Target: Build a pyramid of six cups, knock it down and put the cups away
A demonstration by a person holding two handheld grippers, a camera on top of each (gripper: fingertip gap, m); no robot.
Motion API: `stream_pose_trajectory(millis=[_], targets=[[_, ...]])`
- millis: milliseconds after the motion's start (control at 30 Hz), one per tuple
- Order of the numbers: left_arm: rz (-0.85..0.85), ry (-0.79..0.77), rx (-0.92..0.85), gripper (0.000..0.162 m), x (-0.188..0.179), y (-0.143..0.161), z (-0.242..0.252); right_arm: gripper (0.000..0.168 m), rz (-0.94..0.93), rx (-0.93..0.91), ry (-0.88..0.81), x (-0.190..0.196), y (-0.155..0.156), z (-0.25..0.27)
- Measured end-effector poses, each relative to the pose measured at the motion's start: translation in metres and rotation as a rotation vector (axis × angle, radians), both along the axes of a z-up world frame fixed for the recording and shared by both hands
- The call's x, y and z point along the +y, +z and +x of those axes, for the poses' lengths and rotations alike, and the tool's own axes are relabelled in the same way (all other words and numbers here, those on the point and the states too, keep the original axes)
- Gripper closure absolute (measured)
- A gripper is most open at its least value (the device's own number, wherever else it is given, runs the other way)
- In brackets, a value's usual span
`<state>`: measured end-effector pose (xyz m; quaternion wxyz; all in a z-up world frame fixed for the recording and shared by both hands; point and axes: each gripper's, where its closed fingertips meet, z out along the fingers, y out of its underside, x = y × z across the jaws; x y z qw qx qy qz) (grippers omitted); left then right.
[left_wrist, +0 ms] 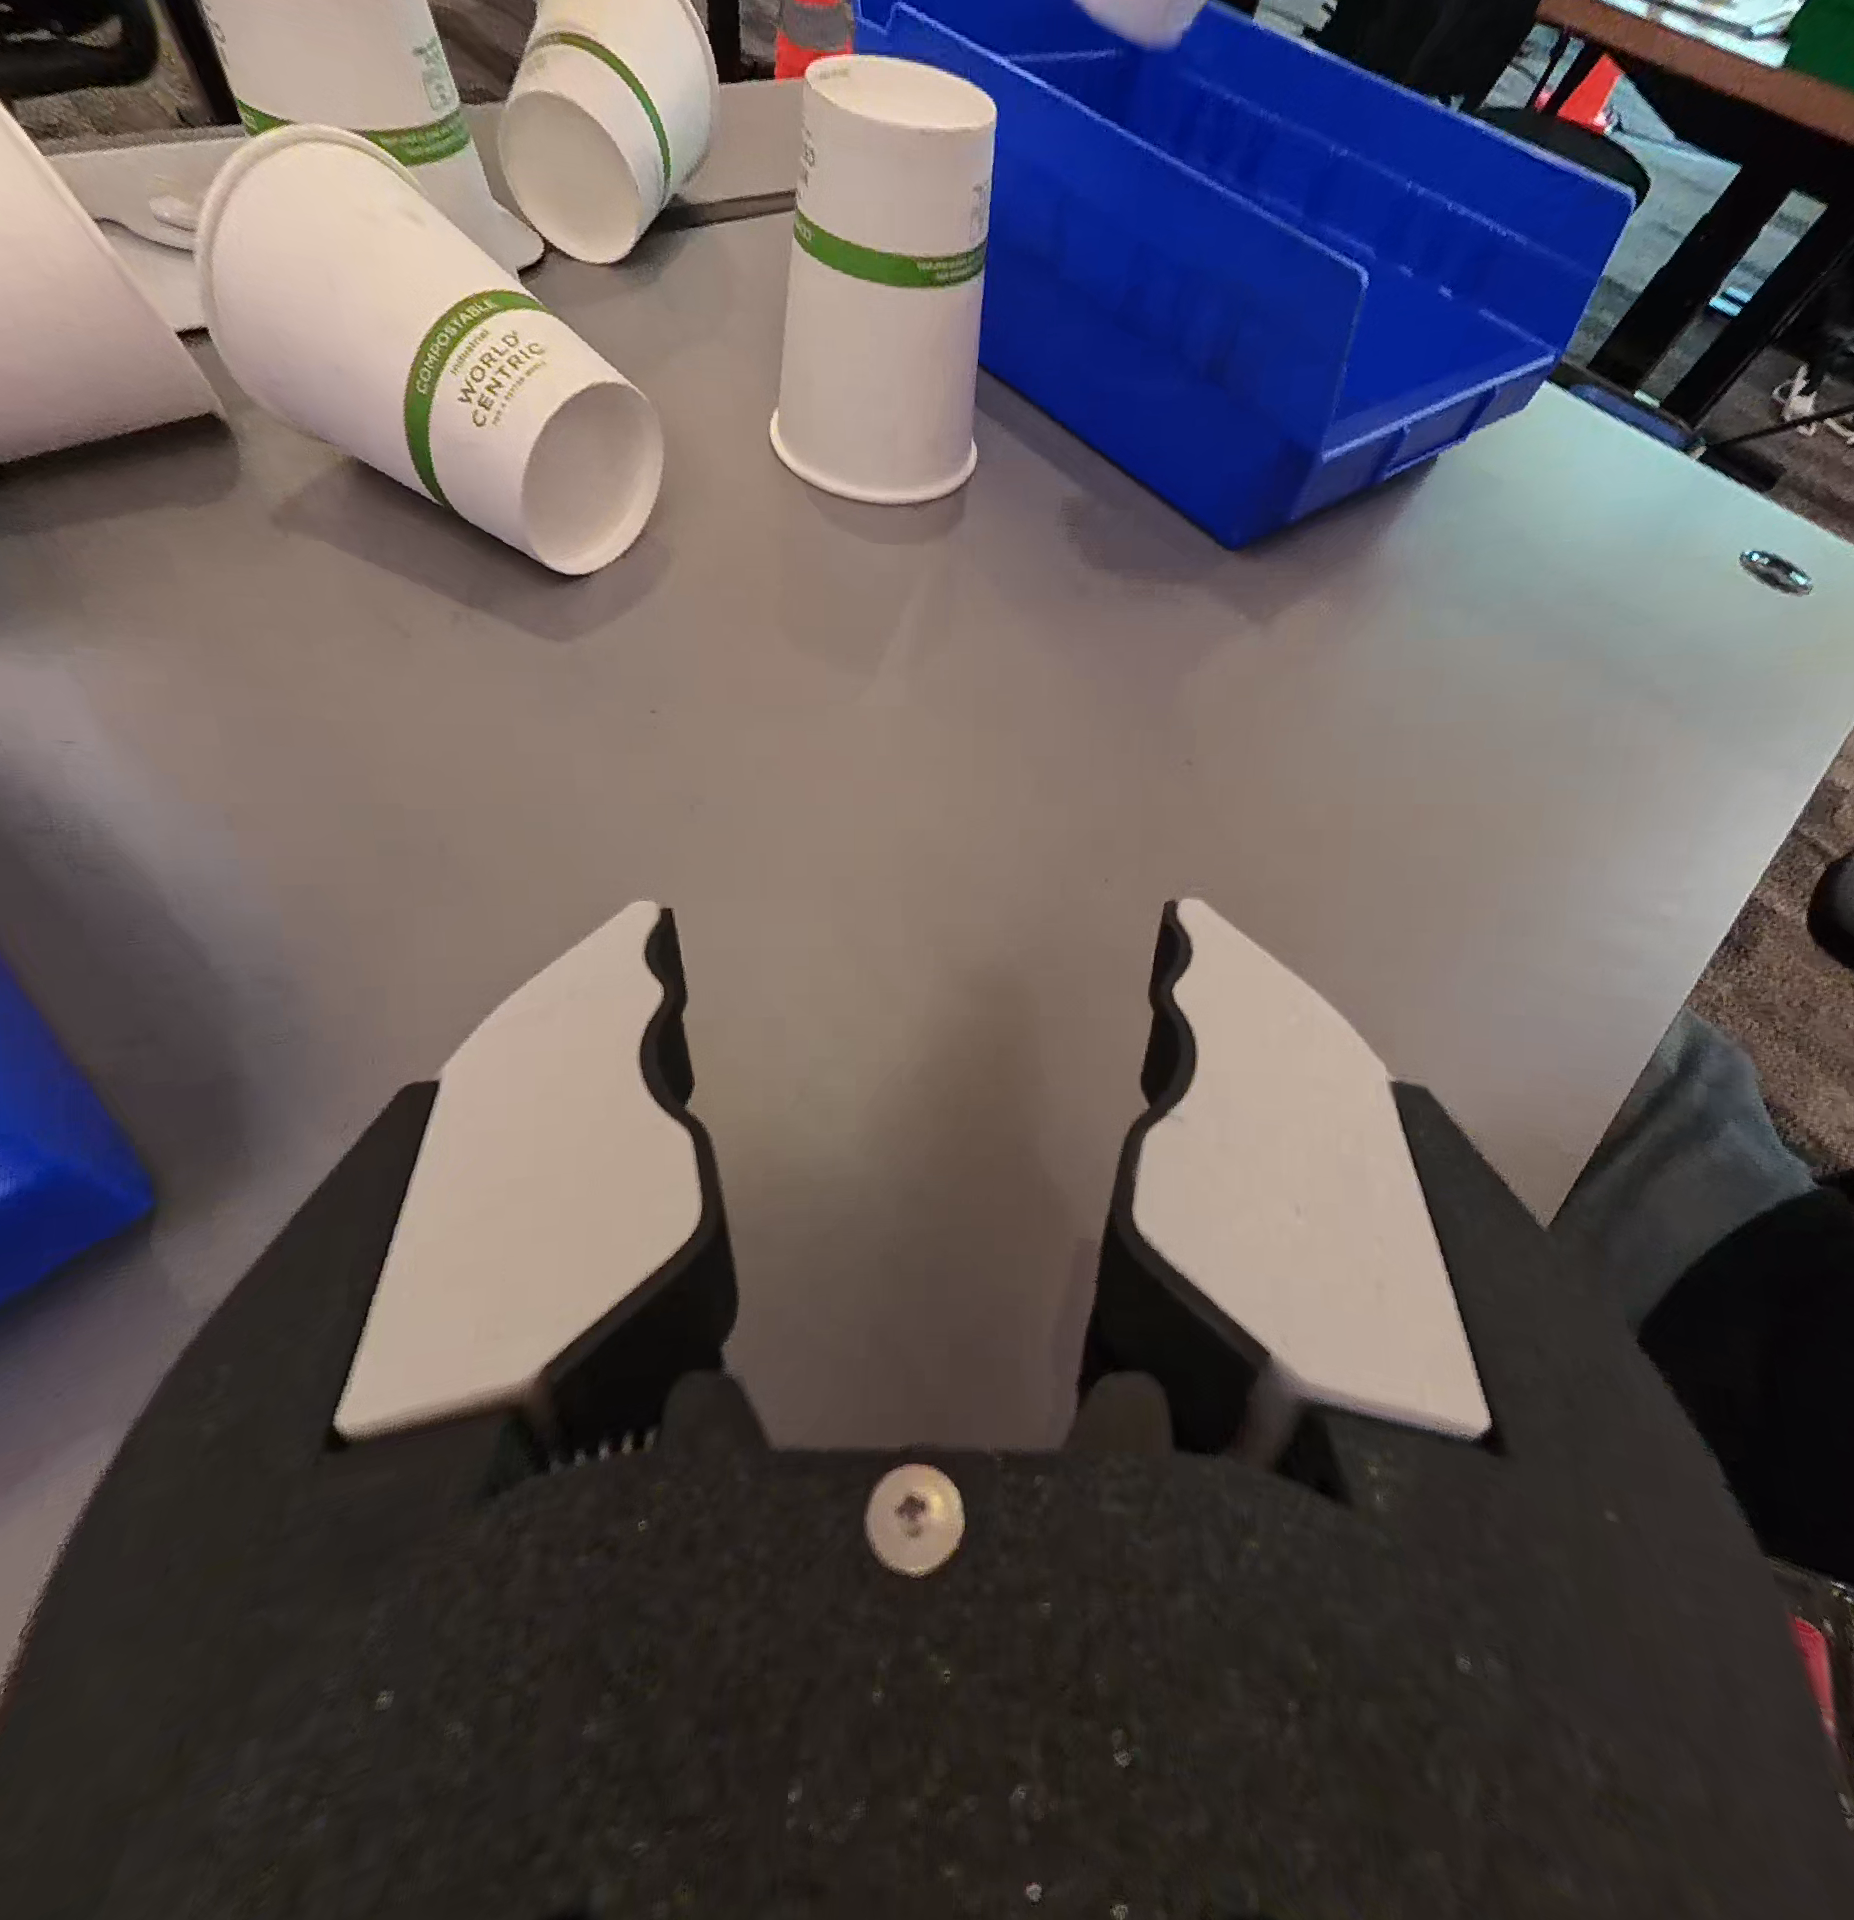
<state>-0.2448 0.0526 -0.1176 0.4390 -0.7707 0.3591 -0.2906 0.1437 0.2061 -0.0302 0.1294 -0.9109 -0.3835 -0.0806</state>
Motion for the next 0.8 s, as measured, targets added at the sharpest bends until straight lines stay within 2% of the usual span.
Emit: stream_pose_trajectory(millis=[100,200,433,667,767,800], targets=[[0.013,-0.003,0.004,0.077,0.000,0.001,-0.001,0.168,-0.112,-0.021,-0.002,-0.002,-0.042,0.002],[0.016,-0.002,0.002,0.077,0.001,0.003,-0.002,0.168,-0.168,-0.024,0.010,-0.005,-0.063,-0.002],[-0.018,-0.016,0.004,0.077,0.002,-0.003,-0.002,0.168,-0.249,-0.025,0.014,-0.015,-0.078,-0.004],[-0.035,-0.038,0.021,0.076,-0.002,-0.009,0.001,0.166,-0.253,-0.015,0.017,-0.020,-0.091,-0.003],[-0.042,-0.038,0.015,0.076,-0.002,-0.009,0.001,0.145,-0.238,0.014,0.003,-0.022,-0.092,-0.004],[-0.047,-0.039,0.011,0.076,-0.002,-0.009,0.001,0.142,-0.228,0.026,0.000,-0.024,-0.089,-0.005]])
